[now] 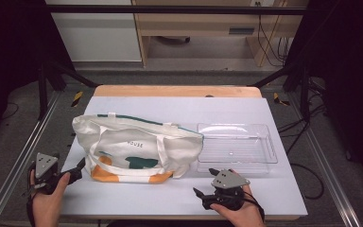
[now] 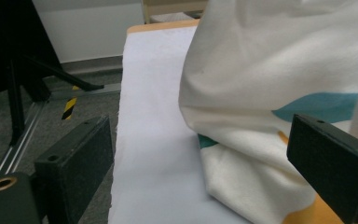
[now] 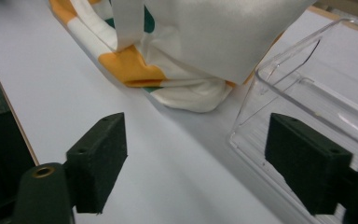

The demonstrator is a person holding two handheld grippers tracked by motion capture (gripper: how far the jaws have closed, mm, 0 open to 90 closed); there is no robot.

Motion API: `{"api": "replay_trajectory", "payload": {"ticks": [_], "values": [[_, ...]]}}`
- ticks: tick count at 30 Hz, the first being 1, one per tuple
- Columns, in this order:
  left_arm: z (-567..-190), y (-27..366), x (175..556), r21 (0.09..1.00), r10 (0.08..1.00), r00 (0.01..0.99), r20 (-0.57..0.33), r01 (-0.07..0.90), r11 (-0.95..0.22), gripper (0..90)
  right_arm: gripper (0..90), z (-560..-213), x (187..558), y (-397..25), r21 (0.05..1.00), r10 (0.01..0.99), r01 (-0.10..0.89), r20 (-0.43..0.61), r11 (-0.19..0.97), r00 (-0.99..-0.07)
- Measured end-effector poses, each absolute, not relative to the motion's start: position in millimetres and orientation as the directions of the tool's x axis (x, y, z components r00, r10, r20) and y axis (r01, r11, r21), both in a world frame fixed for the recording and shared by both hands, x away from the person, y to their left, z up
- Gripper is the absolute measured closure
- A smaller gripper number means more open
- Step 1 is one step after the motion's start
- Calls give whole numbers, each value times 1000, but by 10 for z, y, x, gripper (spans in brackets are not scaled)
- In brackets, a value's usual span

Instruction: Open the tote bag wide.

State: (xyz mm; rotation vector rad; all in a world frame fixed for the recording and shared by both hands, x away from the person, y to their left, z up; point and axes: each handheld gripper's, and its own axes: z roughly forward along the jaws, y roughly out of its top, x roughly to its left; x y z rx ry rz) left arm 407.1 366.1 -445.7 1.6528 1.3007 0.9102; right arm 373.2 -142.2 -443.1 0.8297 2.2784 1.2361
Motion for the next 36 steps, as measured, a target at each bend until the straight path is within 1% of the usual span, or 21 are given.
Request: {"api": "replay_trajectory", "payload": {"ticks": [3,6,8,9,11,12,13,14,15,20,21,24,26,27,28,29,30,33,34,35,36], "values": [[-4404,3661,4043,923,975,215,45,364,-123,70,251,-4388,3712,-1453,865,673,293,-68,408,-736],[-4235,3635,4015,930,966,253,52,340,-139,74,319,-4266,3696,-1495,885,681,272,-67,378,-729],[-4164,3617,4019,933,962,269,54,330,-145,76,333,-4220,3694,-1504,890,682,270,-61,367,-729],[-4052,3581,4033,933,953,296,65,321,-164,77,379,-4092,3692,-1514,896,680,253,-71,365,-730],[-3942,3538,4064,925,939,331,97,318,-208,77,397,-3981,3693,-1508,898,677,244,-78,366,-731],[-3942,3538,4064,925,939,331,97,318,-208,77,397,-3981,3693,-1508,898,677,244,-78,366,-731],[-3819,3503,4103,922,930,347,123,308,-236,77,416,-3817,3714,-1464,896,671,233,-92,379,-736],[-3819,3503,4103,922,930,347,123,308,-236,77,416,-3817,3714,-1464,896,671,233,-92,379,-736],[-3691,3470,4147,922,921,365,138,292,-254,77,436,-3685,3741,-1405,892,659,217,-112,396,-743],[-3401,3408,4237,927,905,395,161,253,-275,80,483,-3397,3848,-1237,890,637,186,-140,417,-758],[-3401,3408,4237,927,905,395,161,253,-275,81,500,-3344,3878,-1196,890,633,182,-141,417,-761],[-3237,3336,4313,917,886,421,192,244,-315,86,516,-3224,3977,-1059,892,629,176,-143,417,-764],[-3201,3311,4327,913,879,432,201,243,-328,105,532,-3177,4028,-991,886,623,182,-142,426,-769],[-3167,3279,4337,912,874,441,205,239,-334,105,551,-3119,4102,-883,880,611,198,-124,432,-782],[-3136,3247,4349,908,864,456,211,236,-346,105,551,-3119,4102,-883,880,611,198,-124,432,-782],[-3081,3183,4383,901,848,477,230,225,-371,105,552,-3075,4164,-770,879,598,191,-125,437,-792],[-3081,3183,4383,901,848,477,230,225,-371,105,552,-3075,4164,-770,879,598,191,-125,437,-792],[-2998,3123,4486,902,840,489,235,213,-376,109,534,-3042,4276,-600,873,566,187,-117,450,-816],[-2961,3108,4548,902,837,496,231,214,-376,117,530,-3068,4394,-428,853,551,204,-113,480,-827],[-2961,3108,4548,902,837,496,231,214,-376,119,530,-3068,4394,-428,853,551,204,-113,480,-827],[-2919,3085,4643,903,831,504,235,203,-378,128,523,-3111,4507,-273,837,548,216,-115,503,-829]]}}
